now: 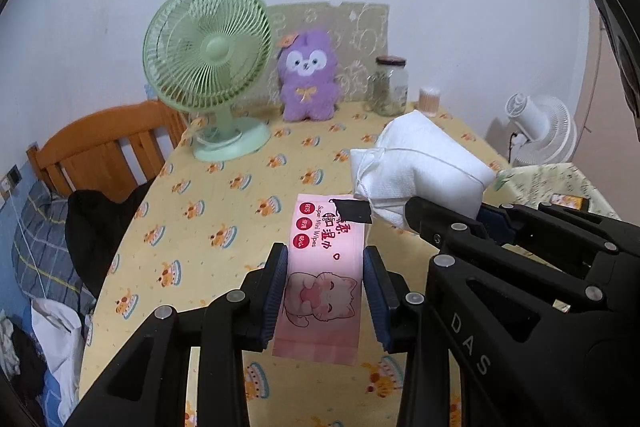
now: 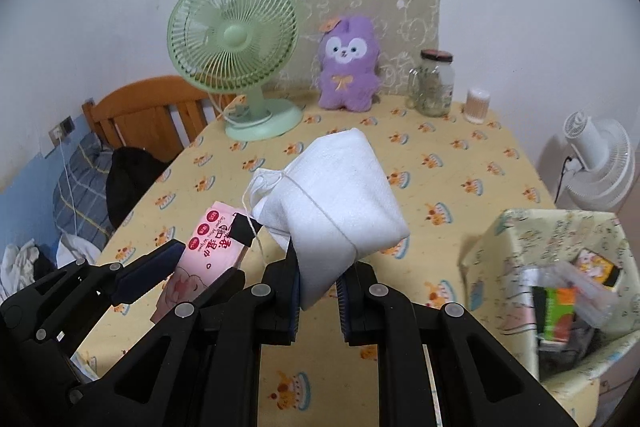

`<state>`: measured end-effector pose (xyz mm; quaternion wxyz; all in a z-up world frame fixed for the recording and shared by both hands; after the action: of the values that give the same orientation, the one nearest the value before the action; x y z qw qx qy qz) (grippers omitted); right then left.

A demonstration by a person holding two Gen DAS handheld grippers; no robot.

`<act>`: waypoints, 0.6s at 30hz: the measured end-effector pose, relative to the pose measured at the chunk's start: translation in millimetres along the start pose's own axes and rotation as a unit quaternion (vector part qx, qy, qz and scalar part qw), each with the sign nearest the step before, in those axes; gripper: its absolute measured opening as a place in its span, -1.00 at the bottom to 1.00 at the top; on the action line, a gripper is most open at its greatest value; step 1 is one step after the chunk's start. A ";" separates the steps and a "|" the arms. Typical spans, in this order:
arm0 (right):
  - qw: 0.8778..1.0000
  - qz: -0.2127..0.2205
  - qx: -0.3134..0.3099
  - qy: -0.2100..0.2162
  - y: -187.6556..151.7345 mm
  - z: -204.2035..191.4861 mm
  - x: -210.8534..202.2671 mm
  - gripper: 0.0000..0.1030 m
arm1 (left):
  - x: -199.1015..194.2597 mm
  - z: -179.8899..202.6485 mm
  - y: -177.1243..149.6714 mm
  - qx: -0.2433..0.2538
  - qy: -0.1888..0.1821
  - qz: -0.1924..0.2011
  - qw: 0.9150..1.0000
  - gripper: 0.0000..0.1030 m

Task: Organize soft objects
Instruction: 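Carry the pink pack and white cloth over the patterned box with both tools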

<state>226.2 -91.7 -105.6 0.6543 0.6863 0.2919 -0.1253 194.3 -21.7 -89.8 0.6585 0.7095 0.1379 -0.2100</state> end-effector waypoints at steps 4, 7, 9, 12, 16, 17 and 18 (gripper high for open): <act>1.000 0.016 -0.002 -0.010 8.2 10.5 -19.8 -0.66 | -12.1 14.0 9.4 0.004 -0.008 0.015 1.000 -0.25; 0.999 0.027 -0.002 -0.019 13.7 19.1 -34.0 -0.66 | -19.4 24.9 16.2 0.010 -0.015 0.026 1.000 -0.25; 0.999 0.033 0.000 -0.025 17.1 25.1 -42.0 -0.66 | -23.8 32.8 21.2 0.013 -0.020 0.033 0.999 -0.25; 0.998 0.043 0.002 -0.034 22.4 36.7 -54.8 -0.66 | -29.4 45.8 27.8 0.015 -0.028 0.041 0.999 -0.25; 0.998 0.049 0.009 -0.045 26.3 54.7 -67.1 -0.66 | -32.1 63.2 34.9 0.018 -0.037 0.047 0.998 -0.25; 0.998 0.051 0.011 -0.047 27.1 59.6 -70.3 -0.66 | -33.2 69.0 36.4 0.021 -0.039 0.049 0.998 -0.25; 0.997 0.053 0.011 -0.049 27.8 64.6 -73.2 -0.66 | -33.5 73.0 37.7 0.022 -0.041 0.050 0.998 -0.25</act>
<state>197.1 -171.1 -49.4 0.6662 0.7006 0.2217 -0.1270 174.3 -95.0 -43.9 0.6571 0.7209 0.0708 -0.2087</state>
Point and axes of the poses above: each gripper's, at about its wrist camera, not at the fingertips, and x roughly the way its jaws point, z to its right, y to its top, the point moved 6 cm from there along x, roughly the way its jaws point, and after that the axes turned 10 degrees about z, right-handed, at the moved point
